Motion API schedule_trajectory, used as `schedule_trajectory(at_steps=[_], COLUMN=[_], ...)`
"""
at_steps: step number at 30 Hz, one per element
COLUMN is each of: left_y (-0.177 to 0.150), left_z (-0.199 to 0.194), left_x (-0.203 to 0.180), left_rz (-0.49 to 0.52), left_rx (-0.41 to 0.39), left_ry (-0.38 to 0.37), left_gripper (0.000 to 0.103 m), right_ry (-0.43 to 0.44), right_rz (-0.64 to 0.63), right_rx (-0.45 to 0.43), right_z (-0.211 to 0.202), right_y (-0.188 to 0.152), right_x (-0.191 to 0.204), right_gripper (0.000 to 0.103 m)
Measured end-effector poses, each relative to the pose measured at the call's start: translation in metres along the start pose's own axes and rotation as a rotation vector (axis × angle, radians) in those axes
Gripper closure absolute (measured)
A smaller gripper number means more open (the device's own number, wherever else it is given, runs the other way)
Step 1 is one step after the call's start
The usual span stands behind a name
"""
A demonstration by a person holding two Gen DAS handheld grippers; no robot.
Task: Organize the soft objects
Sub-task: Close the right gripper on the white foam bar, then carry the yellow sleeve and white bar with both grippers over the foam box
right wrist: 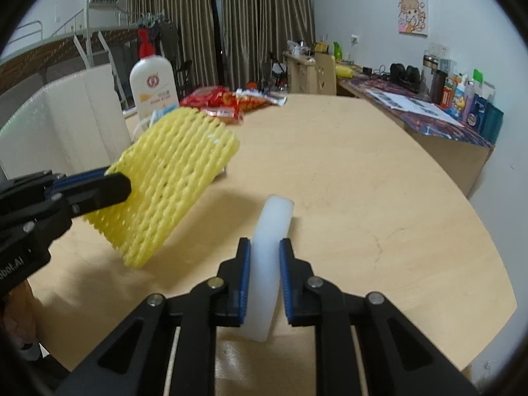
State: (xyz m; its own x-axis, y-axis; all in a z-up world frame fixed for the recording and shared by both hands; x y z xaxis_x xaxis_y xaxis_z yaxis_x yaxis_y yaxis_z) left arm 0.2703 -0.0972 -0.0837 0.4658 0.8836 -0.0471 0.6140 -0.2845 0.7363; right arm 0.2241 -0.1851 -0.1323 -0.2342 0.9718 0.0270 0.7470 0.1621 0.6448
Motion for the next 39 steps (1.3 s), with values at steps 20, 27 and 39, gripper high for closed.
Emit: schedule_trajectory(at_steps=[20, 27, 39], left_y=[0.029, 0.027, -0.004], left_z=[-0.086, -0.121, -0.194], left_x=[-0.013, -0.009, 0.016], left_rz=[0.038, 0.033, -0.040], left_rx=[-0.189, -0.242, -0.324], left_ry=[0.082, 0.145, 0.235], left_gripper=[0.093, 0.093, 0.093], right_ry=[0.050, 0.076, 0.123], right_rz=[0.026, 0.007, -0.073], right_rx=[-0.235, -0.317, -0.409], right_z=[-0.076, -0.102, -0.137], right_y=[0.030, 0.040, 0.043], right_x=[0.002, 0.013, 0.054], right_gripper=[0.084, 0.084, 0.084])
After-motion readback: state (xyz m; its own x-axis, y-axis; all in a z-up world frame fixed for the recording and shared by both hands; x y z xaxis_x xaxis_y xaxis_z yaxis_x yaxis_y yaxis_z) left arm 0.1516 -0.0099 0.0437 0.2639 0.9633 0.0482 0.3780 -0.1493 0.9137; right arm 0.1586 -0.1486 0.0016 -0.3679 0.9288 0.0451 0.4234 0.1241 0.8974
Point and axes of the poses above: each gripper's, at about its wrist camera, not at the fingertips, and z roughly the way its jaws point, x to its left, y to its top, the point moved 5 cm from there along z, roughly the way its jaws point, and after that the axes turned 10 degrees about x, right-handed, at the moved point
